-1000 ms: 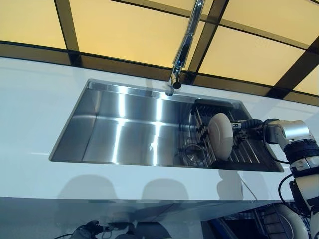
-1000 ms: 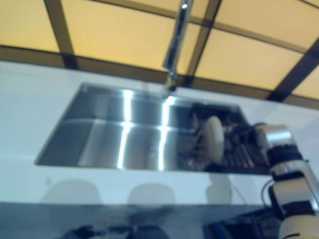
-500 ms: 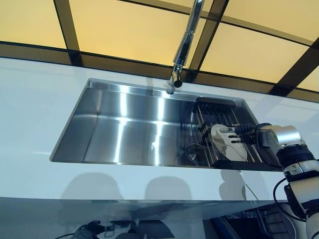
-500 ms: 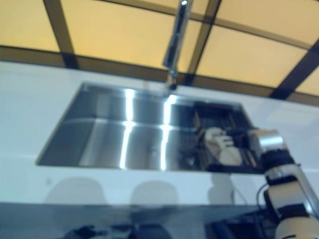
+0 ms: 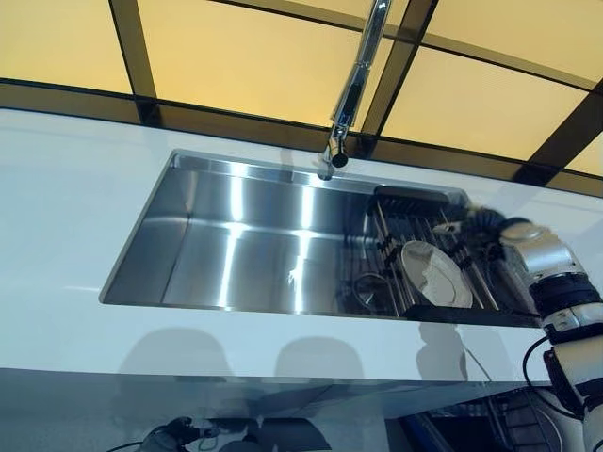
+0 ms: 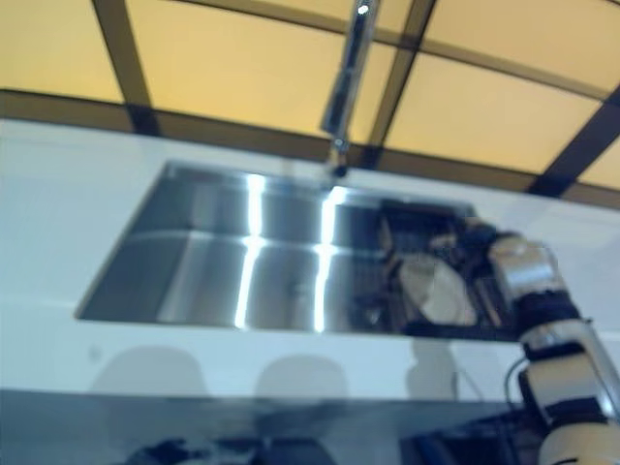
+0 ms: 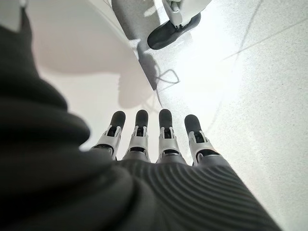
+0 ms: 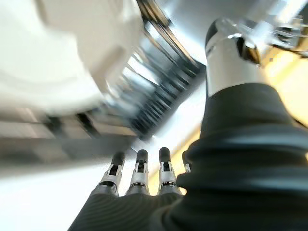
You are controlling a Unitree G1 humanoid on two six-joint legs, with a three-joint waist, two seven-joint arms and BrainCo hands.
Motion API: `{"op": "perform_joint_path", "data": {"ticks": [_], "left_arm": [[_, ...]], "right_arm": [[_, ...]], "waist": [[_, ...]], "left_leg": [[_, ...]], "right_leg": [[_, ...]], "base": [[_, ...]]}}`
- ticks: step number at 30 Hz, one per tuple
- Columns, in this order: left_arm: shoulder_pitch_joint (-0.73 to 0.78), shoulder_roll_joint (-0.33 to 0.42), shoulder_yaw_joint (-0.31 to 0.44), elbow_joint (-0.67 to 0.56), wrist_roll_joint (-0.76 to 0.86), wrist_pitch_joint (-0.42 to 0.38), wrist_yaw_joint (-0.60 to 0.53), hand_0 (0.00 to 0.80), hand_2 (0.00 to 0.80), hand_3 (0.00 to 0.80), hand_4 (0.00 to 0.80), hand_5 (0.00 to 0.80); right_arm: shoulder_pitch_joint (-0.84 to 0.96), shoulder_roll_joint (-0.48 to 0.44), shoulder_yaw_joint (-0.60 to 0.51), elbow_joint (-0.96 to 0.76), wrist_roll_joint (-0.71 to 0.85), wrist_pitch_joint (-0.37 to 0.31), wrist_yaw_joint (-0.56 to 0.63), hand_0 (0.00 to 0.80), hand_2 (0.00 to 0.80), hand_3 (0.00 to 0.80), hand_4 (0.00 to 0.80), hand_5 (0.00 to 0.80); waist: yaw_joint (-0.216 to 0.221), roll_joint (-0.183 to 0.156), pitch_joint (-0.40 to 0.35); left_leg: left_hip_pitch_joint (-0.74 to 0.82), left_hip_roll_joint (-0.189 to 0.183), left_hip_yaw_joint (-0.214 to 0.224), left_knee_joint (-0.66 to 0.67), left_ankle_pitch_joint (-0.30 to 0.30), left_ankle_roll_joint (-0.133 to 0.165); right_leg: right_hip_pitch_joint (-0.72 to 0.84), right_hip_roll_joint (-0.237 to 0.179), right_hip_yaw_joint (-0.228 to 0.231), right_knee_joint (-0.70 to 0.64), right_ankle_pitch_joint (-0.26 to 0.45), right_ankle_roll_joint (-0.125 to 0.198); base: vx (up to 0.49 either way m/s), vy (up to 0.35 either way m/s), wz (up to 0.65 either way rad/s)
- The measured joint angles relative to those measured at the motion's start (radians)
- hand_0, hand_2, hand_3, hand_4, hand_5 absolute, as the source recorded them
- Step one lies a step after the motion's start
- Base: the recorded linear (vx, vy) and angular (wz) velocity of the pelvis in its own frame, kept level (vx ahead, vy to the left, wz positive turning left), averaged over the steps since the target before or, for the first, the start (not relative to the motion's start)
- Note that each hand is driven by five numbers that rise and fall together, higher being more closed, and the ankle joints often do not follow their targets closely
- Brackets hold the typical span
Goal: Take plates into dishwasher
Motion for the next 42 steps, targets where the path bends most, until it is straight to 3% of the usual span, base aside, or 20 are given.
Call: {"op": "perform_joint_path", "data": {"ticks": [9, 12, 21, 28, 42], "left_arm": [[0.0, 0.002, 0.004, 0.0, 0.002, -0.001, -0.001, 0.0, 0.0, 0.0, 0.0, 0.0], [0.0, 0.001, 0.007, 0.0, 0.003, -0.003, -0.002, 0.0, 0.0, 0.0, 0.0, 0.0], [0.0, 0.013, 0.049, -0.005, 0.012, 0.0, -0.003, 0.0, 0.0, 0.0, 0.0, 0.0], [-0.004, 0.022, 0.062, -0.004, 0.02, -0.002, -0.004, 0.0, 0.0, 0.0, 0.0, 0.0], [-0.013, 0.021, 0.078, -0.004, 0.02, 0.0, -0.004, 0.0, 0.0, 0.0, 0.0, 0.0]], "right_arm": [[-0.077, -0.107, 0.039, -0.184, -0.077, -0.072, -0.013, 0.0, 0.0, 0.0, 0.0, 0.0], [-0.077, -0.143, 0.054, -0.285, -0.126, -0.141, 0.002, 0.0, 0.0, 0.0, 0.0, 0.0], [0.007, -0.16, 0.083, -0.356, -0.146, -0.2, 0.29, 0.0, 0.0, 0.0, 0.0, 0.0], [0.037, -0.159, 0.113, -0.356, -0.163, -0.186, 0.379, 0.0, 0.0, 0.0, 0.0, 0.0], [0.201, -0.093, 0.076, -0.359, -0.249, -0.119, 0.426, 0.0, 0.0, 0.0, 0.0, 0.0]], "waist": [[-0.002, -0.002, 0.0], [-0.006, -0.003, 0.001], [-0.012, -0.034, 0.009], [-0.028, -0.032, 0.01], [-0.032, -0.024, 0.016]], "left_leg": [[0.002, 0.001, -0.002, 0.0, 0.0, 0.0], [0.002, 0.001, -0.001, 0.0, 0.0, 0.0], [0.001, 0.002, -0.004, 0.0, 0.0, 0.0], [-0.004, 0.001, -0.002, 0.0, -0.001, 0.001], [-0.003, 0.001, 0.0, 0.0, -0.001, 0.001]], "right_leg": [[-0.001, -0.002, 0.0, 0.009, 0.0, 0.0], [-0.002, -0.002, 0.0, 0.009, 0.0, 0.0], [-0.003, -0.002, 0.001, 0.012, 0.006, 0.01], [-0.003, -0.001, 0.001, 0.009, 0.012, 0.017], [-0.004, -0.002, 0.003, 0.011, 0.012, 0.017]], "base": [[0.001, -0.001, 0.0], [0.0, 0.0, 0.0], [-0.009, -0.008, 0.01], [-0.001, 0.002, 0.01], [-0.001, 0.001, 0.0]]}}
